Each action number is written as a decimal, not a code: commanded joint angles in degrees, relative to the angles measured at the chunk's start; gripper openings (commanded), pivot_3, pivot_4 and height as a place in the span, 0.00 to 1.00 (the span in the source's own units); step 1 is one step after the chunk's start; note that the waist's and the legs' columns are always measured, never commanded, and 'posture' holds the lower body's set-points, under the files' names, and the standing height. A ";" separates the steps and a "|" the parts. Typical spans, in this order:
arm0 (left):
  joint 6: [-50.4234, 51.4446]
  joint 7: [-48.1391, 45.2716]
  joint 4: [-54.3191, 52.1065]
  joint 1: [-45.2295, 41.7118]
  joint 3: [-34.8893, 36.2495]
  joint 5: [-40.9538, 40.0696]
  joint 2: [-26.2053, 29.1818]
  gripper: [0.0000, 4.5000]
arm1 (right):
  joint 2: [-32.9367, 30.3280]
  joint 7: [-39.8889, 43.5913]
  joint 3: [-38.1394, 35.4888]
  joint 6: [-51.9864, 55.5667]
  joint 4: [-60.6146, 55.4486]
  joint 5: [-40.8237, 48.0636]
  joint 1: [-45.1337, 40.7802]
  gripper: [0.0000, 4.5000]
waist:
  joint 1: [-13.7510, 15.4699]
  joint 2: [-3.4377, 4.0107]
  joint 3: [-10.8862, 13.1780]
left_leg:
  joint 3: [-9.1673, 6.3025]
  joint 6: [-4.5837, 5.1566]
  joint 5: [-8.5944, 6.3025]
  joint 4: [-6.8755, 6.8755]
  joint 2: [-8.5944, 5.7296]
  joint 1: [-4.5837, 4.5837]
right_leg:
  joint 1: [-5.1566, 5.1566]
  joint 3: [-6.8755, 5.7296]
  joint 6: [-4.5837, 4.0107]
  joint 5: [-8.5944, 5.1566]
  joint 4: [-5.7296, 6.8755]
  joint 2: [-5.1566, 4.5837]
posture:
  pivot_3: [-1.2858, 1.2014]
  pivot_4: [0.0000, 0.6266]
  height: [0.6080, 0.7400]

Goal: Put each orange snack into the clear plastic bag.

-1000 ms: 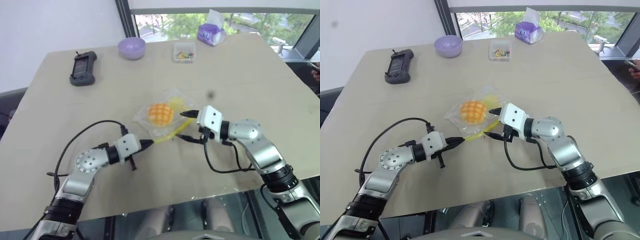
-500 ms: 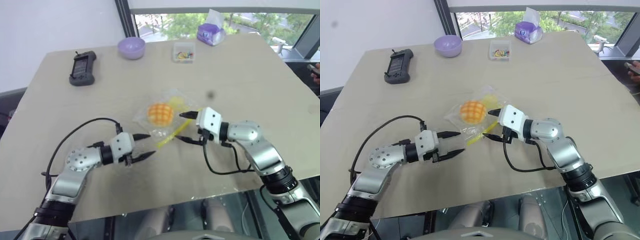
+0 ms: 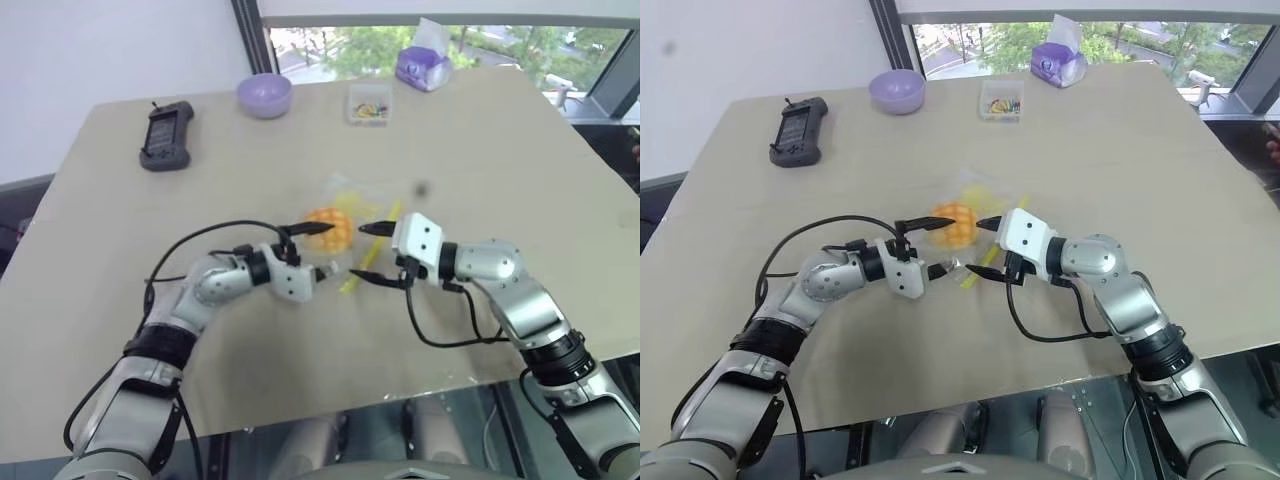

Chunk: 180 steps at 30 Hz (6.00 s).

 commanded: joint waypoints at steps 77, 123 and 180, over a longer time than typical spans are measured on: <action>22.34 -9.97 -28.88 18.84 11.17 -24.74 -5.37 0.43 | 4.23 -10.05 1.76 -22.92 21.47 -18.42 -12.65 0.00 | -1.32 0.02 0.01 | 0.08 -0.01 0.00 0.21 0.08 0.00 | -0.04 0.13 -0.02 0.00 0.19 0.10 | 0.52 0.24 0.97; 50.67 -13.48 -37.37 18.27 14.81 -47.90 -6.36 0.00 | 5.00 -4.03 2.72 -16.97 8.66 -14.61 -10.29 0.39 | -1.44 0.02 0.01 | 0.06 0.00 0.00 0.21 0.09 0.00 | -0.04 0.12 -0.01 0.00 0.20 0.10 | 0.52 0.24 0.97; 52.30 -14.02 -38.69 19.94 15.66 -47.37 -10.50 0.00 | 4.37 -1.74 3.14 -13.81 10.47 -14.51 -11.50 0.01 | -1.21 0.02 0.01 | 0.07 0.00 0.00 0.21 0.09 0.00 | -0.04 0.12 -0.02 0.00 0.19 0.10 | 0.52 0.24 0.97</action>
